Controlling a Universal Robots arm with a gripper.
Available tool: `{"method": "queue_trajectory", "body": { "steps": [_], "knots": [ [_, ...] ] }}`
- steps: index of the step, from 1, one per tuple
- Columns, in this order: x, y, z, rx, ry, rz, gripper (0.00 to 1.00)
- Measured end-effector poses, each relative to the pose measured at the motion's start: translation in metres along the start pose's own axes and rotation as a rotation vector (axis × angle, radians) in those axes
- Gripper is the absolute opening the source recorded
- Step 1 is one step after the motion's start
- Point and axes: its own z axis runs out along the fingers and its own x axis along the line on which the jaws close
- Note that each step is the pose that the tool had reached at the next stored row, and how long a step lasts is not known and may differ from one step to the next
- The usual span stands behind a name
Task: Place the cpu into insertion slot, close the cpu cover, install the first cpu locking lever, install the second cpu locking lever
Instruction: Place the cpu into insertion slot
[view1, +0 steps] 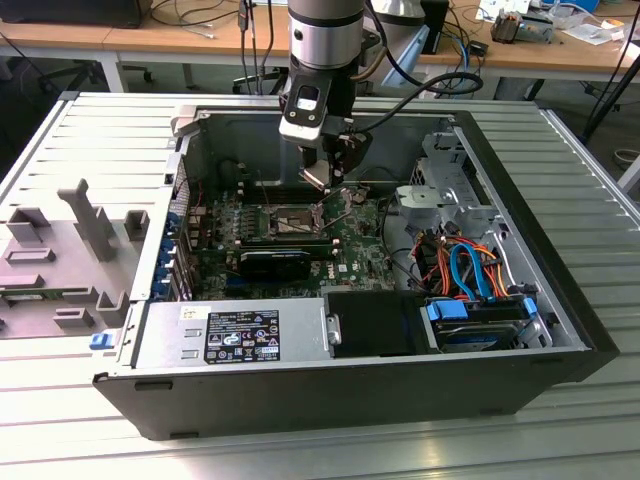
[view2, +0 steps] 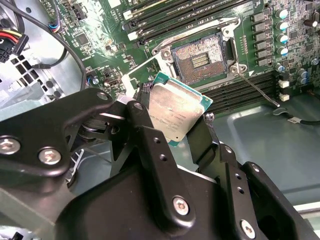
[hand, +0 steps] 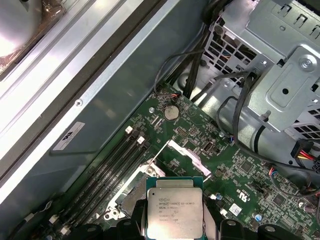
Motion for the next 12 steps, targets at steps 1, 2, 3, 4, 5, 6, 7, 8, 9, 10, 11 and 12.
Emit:
{"method": "queue_trajectory", "body": {
  "steps": [1, 2, 3, 4, 5, 6, 7, 8, 9, 10, 11, 12],
  "knots": [
    [0.0000, 0.0000, 0.0000, 0.0000, -0.0001, 0.001, 0.54],
    [0.0000, 0.0000, 0.0000, 0.0000, -0.0002, 0.002, 0.54],
    [0.0000, 0.0000, 0.0000, 0.0000, -0.0003, 0.003, 0.54],
    [0.0000, 0.0000, 0.0000, -0.0001, -0.0003, 0.004, 0.54],
    [0.0000, 0.0000, 0.0000, -0.0001, -0.0004, 0.005, 0.54],
    [0.0000, 0.0000, 0.0000, 0.0000, -0.0005, 0.006, 0.54],
    [0.0000, 0.0000, 0.0000, -0.0001, -0.0006, 0.007, 0.54],
    [0.0000, 0.0000, 0.0000, -0.0001, -0.0007, 0.008, 0.54],
    [0.0000, 0.0000, 0.0000, -0.0001, -0.0008, 0.009, 0.54],
    [0.0000, 0.0000, 0.0000, -0.0001, -0.0009, 0.011, 0.54],
    [0.0000, 0.0000, 0.0000, -0.0002, -0.0011, 0.012, 0.54],
    [0.0000, 0.0000, 0.0000, -0.0001, -0.0012, 0.014, 0.54]
  ]
}}
